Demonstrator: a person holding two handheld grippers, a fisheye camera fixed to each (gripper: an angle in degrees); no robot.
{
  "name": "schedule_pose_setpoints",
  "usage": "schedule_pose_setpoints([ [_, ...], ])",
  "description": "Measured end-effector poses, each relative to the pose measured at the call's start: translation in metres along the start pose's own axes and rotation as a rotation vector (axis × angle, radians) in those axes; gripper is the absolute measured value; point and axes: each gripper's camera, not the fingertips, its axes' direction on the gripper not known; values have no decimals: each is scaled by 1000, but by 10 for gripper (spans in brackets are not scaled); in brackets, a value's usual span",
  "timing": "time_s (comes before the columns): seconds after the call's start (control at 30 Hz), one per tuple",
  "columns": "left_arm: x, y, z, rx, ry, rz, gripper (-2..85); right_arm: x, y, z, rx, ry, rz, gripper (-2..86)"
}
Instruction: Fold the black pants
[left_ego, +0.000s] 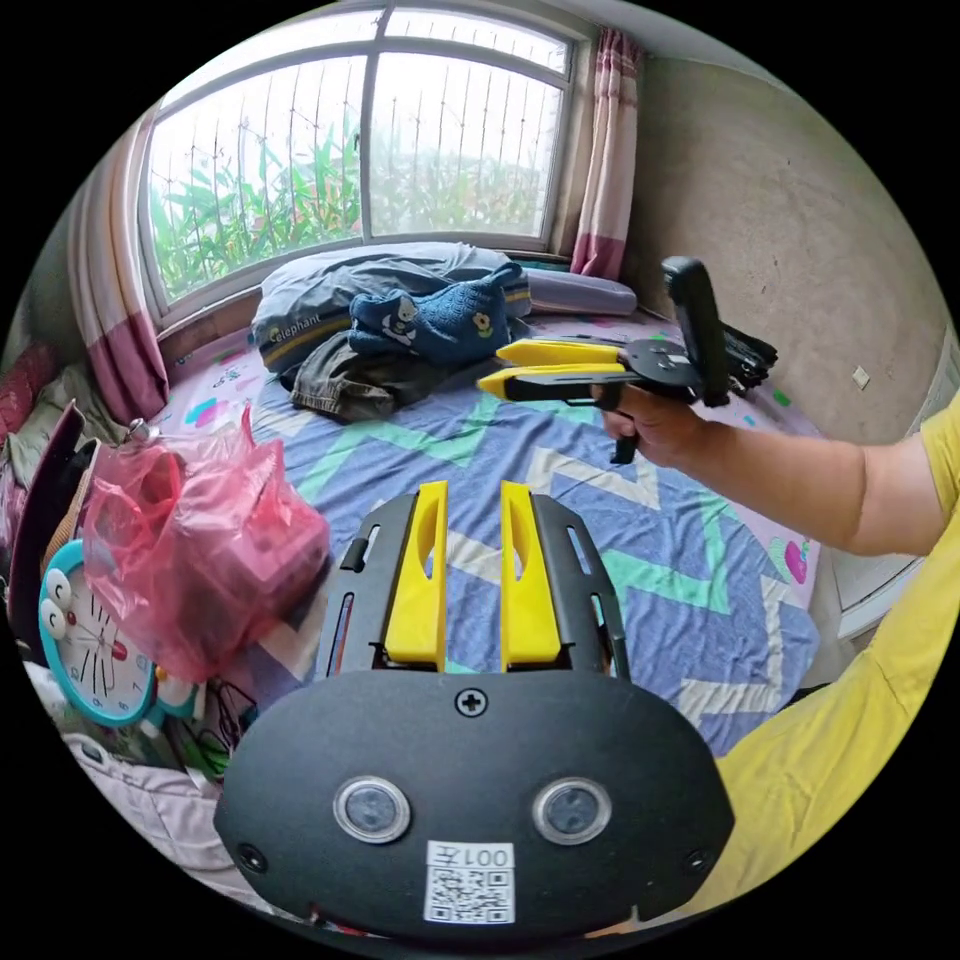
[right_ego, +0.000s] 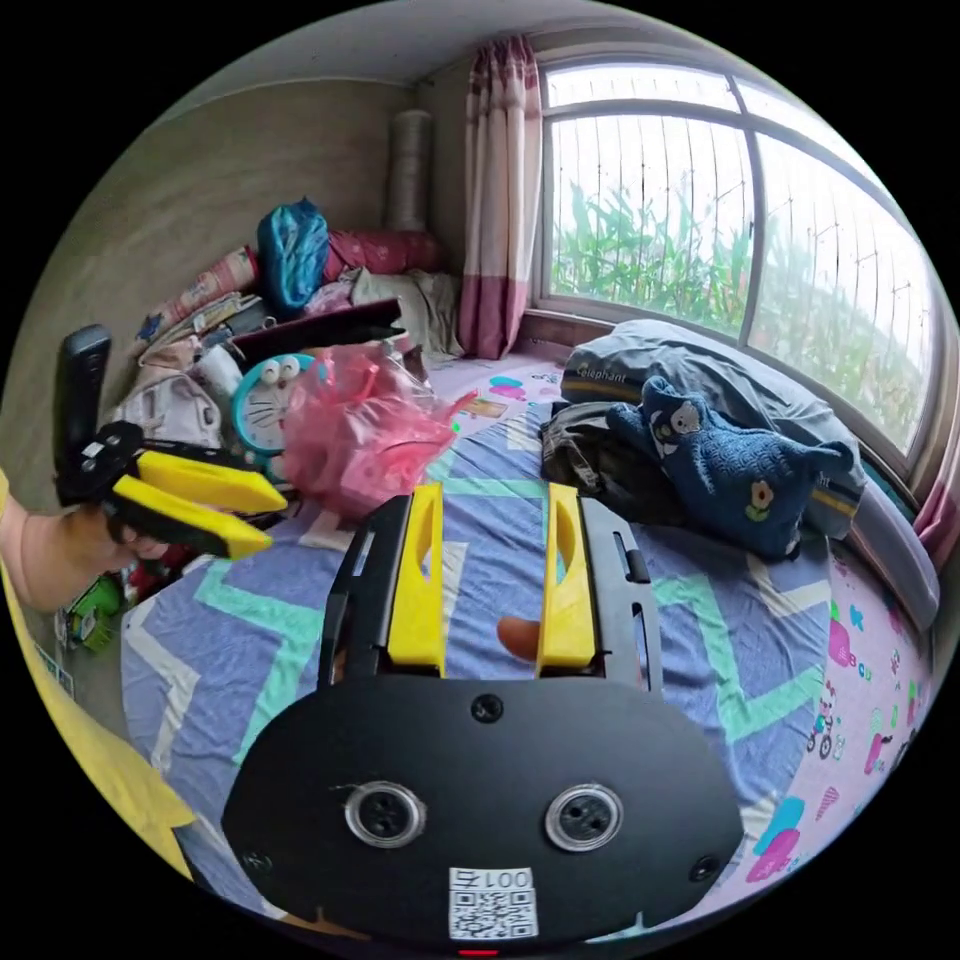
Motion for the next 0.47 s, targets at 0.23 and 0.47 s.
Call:
schedule_pose_setpoints([
  [0.23, -45, -48, 36, 52, -20, -26, 42, 65, -26, 207, -101, 31, 8, 154],
  [0.47, -54, -58, 29, 64, 68, -68, 39, 116, -53, 361, -261, 185, -92, 164],
])
